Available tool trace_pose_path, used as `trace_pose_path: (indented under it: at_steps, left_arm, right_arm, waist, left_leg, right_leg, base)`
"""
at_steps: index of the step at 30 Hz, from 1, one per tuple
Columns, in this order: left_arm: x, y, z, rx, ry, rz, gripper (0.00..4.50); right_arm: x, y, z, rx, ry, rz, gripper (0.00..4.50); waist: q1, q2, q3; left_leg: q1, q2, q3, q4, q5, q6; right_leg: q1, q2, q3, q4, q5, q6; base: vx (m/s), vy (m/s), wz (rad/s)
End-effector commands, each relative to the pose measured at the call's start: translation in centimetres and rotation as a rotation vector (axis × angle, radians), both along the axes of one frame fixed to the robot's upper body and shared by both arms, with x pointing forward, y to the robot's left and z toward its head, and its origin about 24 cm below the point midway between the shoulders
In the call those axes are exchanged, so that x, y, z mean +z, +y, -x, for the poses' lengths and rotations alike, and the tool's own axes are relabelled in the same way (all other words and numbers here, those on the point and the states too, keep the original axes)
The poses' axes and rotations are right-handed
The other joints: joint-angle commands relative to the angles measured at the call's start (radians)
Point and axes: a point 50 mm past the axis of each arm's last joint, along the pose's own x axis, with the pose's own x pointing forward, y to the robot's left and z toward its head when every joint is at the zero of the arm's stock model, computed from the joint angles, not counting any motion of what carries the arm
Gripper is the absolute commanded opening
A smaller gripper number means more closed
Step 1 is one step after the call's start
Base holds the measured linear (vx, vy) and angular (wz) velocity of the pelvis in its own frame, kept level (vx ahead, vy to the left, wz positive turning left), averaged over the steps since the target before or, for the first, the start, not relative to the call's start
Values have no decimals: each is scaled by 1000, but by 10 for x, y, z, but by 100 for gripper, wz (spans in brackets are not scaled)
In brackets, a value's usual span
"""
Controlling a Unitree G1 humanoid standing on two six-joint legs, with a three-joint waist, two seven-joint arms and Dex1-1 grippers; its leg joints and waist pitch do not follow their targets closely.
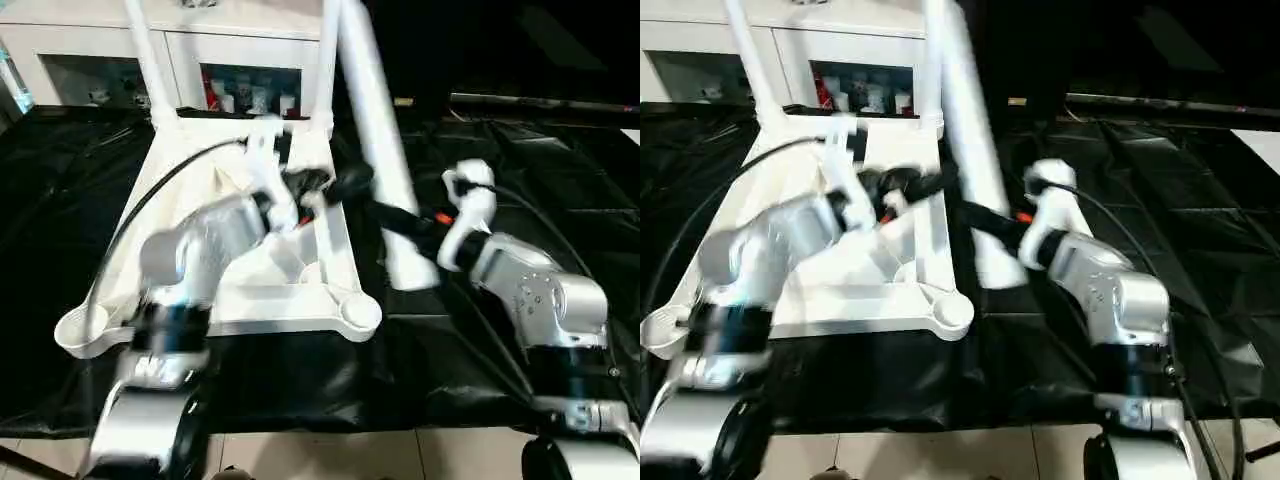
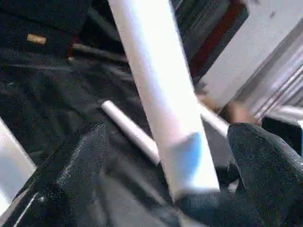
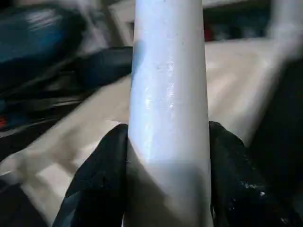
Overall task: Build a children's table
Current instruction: Pick table leg
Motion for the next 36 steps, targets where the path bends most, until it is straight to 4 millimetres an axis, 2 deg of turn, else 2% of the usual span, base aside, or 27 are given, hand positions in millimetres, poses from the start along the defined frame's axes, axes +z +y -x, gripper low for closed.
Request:
trace_pose_path:
  at_steps: [1,3,6,12,15,17,18,19,20,22,24,27,29,30,31,32,36]
  left_arm:
    - [3,-2,-2,-2,30,47,450]
    - [6,-4,-2,-13,39,90,450]
    - [14,-8,1,-53,48,167,450]
    - [14,-12,5,-85,66,150,450]
    - [9,-14,5,-59,82,105,414]
    - [8,-14,4,-46,89,102,414]
    - [8,-14,4,-41,92,101,389]
    - [8,-14,3,-29,99,100,380]
    - [7,-14,3,-24,103,99,377]
    - [7,-13,2,-9,111,103,376]
    - [6,-12,1,13,120,108,340]
    - [5,-11,-1,41,119,96,334]
    - [5,-9,-2,54,116,94,295]
    - [5,-9,-3,62,116,94,295]
    - [6,-8,-3,65,114,95,293]
    - [6,-8,-3,69,114,102,290]
    - [7,-8,-3,66,114,110,251]
  right_arm:
    - [4,1,3,31,-41,-4,188]
    - [2,3,4,45,-44,17,188]
    - [-2,7,6,60,-48,60,188]
    - [-6,13,5,62,-53,103,188]
    - [-8,16,5,61,-62,141,188]
    - [-9,17,4,57,-66,165,188]
    - [-9,18,4,55,-67,172,188]
    - [-10,19,3,53,-71,184,188]
    - [-10,21,3,53,-73,189,188]
    - [-9,24,2,49,-80,203,188]
    - [-9,26,1,46,-87,215,188]
    - [-9,30,0,50,-98,232,187]
    - [-9,31,0,52,-98,236,187]
    - [-9,32,0,53,-99,237,187]
    - [-10,32,0,53,-99,239,187]
    - [-10,33,0,52,-99,242,187]
    - [-10,32,-1,45,-99,248,187]
  waist:
    - [6,-6,-79]
    - [8,-6,-78]
    - [9,-7,-80]
    - [9,-7,-79]
    - [8,-6,-79]
    - [7,-6,-79]
    - [7,-7,-79]
    - [7,-7,-79]
    - [7,-13,-80]
    - [7,-12,-79]
    - [5,-13,-80]
    - [4,-11,-79]
    - [4,-11,-80]
    - [4,-11,-80]
    - [3,-16,-81]
    - [4,-12,-81]
    - [4,-13,-80]
  left_leg:
    - [-3,7,2,-58,-107,38]
    - [-4,7,2,-59,-109,33]
    - [-5,9,2,-59,-100,31]
    - [-8,8,0,-59,-93,31]
    - [-7,9,-1,-60,-96,29]
    - [-8,8,0,-60,-96,27]
    - [-8,8,0,-60,-96,27]
    - [-8,9,-1,-60,-88,27]
    - [-10,8,-1,-60,-82,28]
    - [-8,9,0,-60,-87,29]
    - [-9,9,0,-60,-83,29]
    - [-8,11,-1,-60,-82,29]
    - [-8,11,-1,-61,-78,30]
    - [-8,12,-1,-61,-73,31]
    - [-9,12,-1,-60,-69,34]
    - [-8,12,-1,-60,-68,34]
    - [-8,12,-1,-61,-72,33]
  right_leg:
    - [70,-55,47,-85,-265,-112]
    - [70,-57,47,-88,-280,-108]
    - [70,-58,48,-84,-250,-120]
    - [72,-58,47,-85,-256,-104]
    - [71,-57,47,-85,-255,-101]
    - [72,-57,47,-86,-260,-94]
    - [72,-56,47,-86,-260,-93]
    - [71,-56,47,-84,-245,-96]
    - [73,-57,47,-81,-242,-96]
    - [71,-58,47,-83,-244,-96]
    - [72,-57,47,-83,-235,-99]
    - [70,-57,47,-81,-225,-103]
    - [71,-57,47,-80,-214,-106]
    - [71,-57,48,-79,-202,-109]
    - [72,-57,48,-78,-190,-111]
    - [72,-59,48,-77,-187,-114]
    - [71,-59,48,-78,-189,-118]
  base:
    - [0,0,0]
    - [0,0,0]
    - [0,0,0]
    - [0,0,0]
    - [0,0,0]
    - [0,0,0]
    - [0,0,0]
    - [0,0,0]
    - [0,0,0]
    - [0,0,0]
    - [0,0,0]
    - [0,0,0]
    - [0,0,0]
    - [0,0,0]
    - [0,0,0]
    - [0,0,0]
    - [0,0,0]
